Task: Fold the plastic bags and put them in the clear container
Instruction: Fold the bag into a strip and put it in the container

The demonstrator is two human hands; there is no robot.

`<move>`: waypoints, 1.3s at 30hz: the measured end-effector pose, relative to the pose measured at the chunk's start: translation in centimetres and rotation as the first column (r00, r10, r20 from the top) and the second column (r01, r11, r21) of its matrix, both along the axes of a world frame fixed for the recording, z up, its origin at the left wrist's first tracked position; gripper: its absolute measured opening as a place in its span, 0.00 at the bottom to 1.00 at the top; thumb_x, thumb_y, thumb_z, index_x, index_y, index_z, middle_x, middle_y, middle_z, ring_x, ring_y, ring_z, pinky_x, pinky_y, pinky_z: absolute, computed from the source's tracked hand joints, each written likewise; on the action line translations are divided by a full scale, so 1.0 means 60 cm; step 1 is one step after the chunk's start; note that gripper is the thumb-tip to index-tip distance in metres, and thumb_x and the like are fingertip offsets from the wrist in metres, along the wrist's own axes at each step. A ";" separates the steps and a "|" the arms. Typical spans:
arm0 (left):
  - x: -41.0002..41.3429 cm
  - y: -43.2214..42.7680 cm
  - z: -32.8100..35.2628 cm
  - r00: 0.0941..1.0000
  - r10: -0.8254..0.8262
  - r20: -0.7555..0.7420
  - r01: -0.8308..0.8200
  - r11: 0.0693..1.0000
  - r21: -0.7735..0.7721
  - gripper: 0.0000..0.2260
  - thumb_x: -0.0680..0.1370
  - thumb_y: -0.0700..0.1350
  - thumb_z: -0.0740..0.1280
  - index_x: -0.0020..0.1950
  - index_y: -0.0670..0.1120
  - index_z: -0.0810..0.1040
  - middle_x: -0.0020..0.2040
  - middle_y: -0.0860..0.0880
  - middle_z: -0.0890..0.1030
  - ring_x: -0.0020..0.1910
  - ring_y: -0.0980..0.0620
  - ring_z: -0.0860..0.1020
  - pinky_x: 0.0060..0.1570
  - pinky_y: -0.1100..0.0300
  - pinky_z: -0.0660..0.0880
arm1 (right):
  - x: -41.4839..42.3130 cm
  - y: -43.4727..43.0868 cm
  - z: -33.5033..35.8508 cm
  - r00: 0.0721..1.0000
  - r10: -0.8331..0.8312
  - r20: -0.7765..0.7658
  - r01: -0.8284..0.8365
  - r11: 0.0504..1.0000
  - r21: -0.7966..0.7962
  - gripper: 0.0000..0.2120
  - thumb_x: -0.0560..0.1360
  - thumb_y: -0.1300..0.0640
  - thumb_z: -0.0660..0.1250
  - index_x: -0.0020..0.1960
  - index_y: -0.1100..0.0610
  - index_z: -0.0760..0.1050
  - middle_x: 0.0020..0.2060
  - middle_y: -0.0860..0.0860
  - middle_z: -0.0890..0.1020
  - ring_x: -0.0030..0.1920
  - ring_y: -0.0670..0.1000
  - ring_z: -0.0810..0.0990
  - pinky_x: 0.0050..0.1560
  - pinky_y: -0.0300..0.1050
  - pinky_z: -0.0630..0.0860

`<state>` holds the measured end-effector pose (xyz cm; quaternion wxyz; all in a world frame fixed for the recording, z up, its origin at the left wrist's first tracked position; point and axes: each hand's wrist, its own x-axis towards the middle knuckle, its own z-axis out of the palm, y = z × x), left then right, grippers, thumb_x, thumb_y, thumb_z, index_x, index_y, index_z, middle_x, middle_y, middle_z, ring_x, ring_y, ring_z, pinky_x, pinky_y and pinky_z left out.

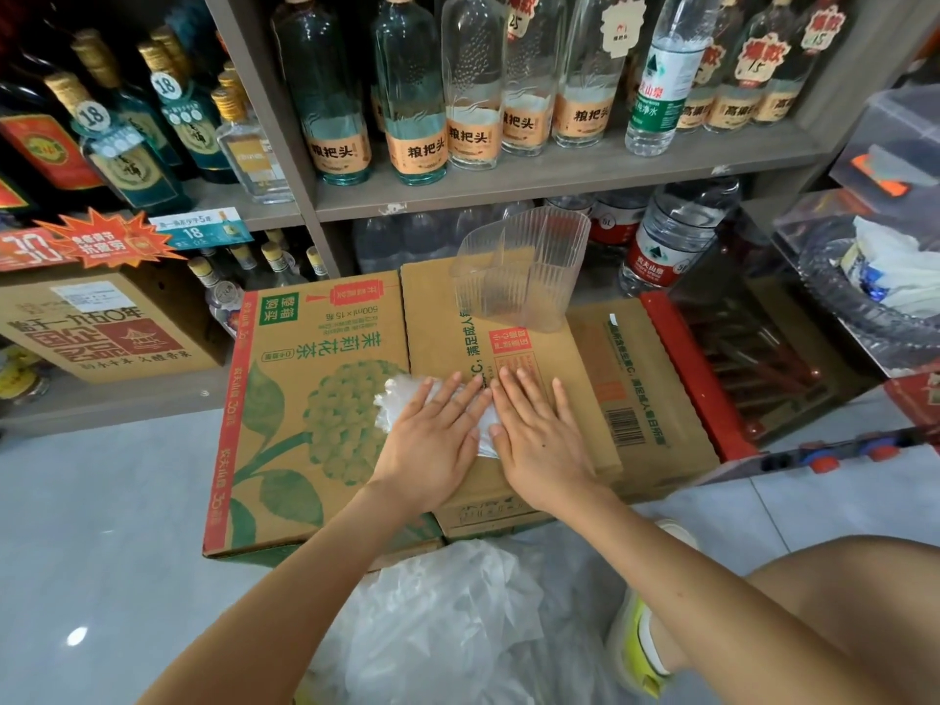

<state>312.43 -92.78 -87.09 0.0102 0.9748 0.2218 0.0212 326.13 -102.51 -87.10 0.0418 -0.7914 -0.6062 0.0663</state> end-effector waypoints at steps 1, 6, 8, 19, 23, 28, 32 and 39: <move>-0.003 0.006 0.000 1.000 -0.007 0.020 0.007 1.000 -0.005 0.26 0.84 0.51 0.41 0.72 0.43 0.69 0.71 0.46 0.72 0.72 0.45 0.68 0.70 0.49 0.56 | 0.000 0.000 0.001 1.000 -0.001 0.001 0.001 1.000 0.001 0.34 0.74 0.45 0.28 0.77 0.56 0.42 0.77 0.50 0.45 0.77 0.50 0.40 0.73 0.55 0.34; -0.018 0.024 -0.003 0.995 0.007 0.097 -0.002 0.999 -0.054 0.23 0.84 0.49 0.46 0.74 0.41 0.66 0.73 0.46 0.68 0.74 0.47 0.62 0.73 0.50 0.54 | -0.001 0.000 0.003 1.000 -0.007 -0.003 0.007 1.000 -0.021 0.35 0.73 0.44 0.26 0.78 0.55 0.40 0.78 0.49 0.43 0.77 0.49 0.37 0.73 0.56 0.34; -0.023 0.028 -0.006 0.987 0.072 0.142 -0.060 0.994 -0.087 0.22 0.83 0.48 0.48 0.74 0.40 0.66 0.74 0.46 0.67 0.75 0.47 0.61 0.73 0.52 0.53 | -0.002 0.000 0.001 1.000 -0.007 -0.006 0.007 1.000 -0.026 0.34 0.73 0.44 0.26 0.77 0.54 0.38 0.77 0.49 0.42 0.76 0.48 0.37 0.74 0.56 0.34; -0.024 0.020 -0.009 0.970 0.199 0.138 -0.183 0.975 -0.123 0.26 0.82 0.51 0.45 0.74 0.40 0.65 0.74 0.44 0.66 0.75 0.46 0.60 0.74 0.57 0.46 | 0.004 0.000 0.006 1.000 0.026 0.005 -0.026 0.998 -0.057 0.35 0.73 0.42 0.28 0.78 0.54 0.40 0.78 0.49 0.42 0.77 0.48 0.37 0.74 0.59 0.34; -0.007 -0.010 -0.005 0.939 0.340 0.060 -0.326 0.931 -0.163 0.35 0.76 0.56 0.30 0.79 0.43 0.51 0.79 0.48 0.50 0.78 0.49 0.46 0.73 0.60 0.33 | -0.001 -0.009 0.020 0.935 -0.344 -0.087 0.355 0.907 0.227 0.31 0.78 0.41 0.43 0.70 0.57 0.69 0.66 0.55 0.74 0.67 0.56 0.71 0.65 0.56 0.65; 0.013 -0.049 -0.008 0.850 0.527 0.010 -0.516 0.837 -0.184 0.35 0.73 0.55 0.25 0.79 0.43 0.42 0.80 0.47 0.44 0.78 0.49 0.40 0.74 0.56 0.34 | -0.012 -0.010 0.049 0.776 -0.591 -0.222 0.625 0.767 0.143 0.19 0.74 0.41 0.64 0.51 0.57 0.79 0.48 0.53 0.80 0.52 0.55 0.75 0.51 0.49 0.67; 0.012 -0.052 -0.001 0.825 0.565 0.015 -0.540 0.796 -0.274 0.33 0.76 0.56 0.31 0.79 0.43 0.44 0.80 0.47 0.45 0.78 0.49 0.41 0.75 0.56 0.36 | -0.008 0.004 0.060 0.666 -0.599 -0.446 0.698 0.711 0.088 0.06 0.73 0.54 0.65 0.48 0.52 0.78 0.43 0.47 0.79 0.42 0.49 0.73 0.40 0.43 0.67; -0.030 -0.049 0.067 0.642 0.740 0.201 -0.393 0.543 -0.742 0.22 0.82 0.47 0.60 0.76 0.46 0.63 0.76 0.48 0.64 0.75 0.48 0.61 0.71 0.54 0.58 | 0.027 0.012 0.075 0.500 -0.325 -0.803 0.602 0.797 0.053 0.08 0.72 0.63 0.68 0.46 0.52 0.72 0.41 0.45 0.77 0.42 0.48 0.78 0.43 0.46 0.75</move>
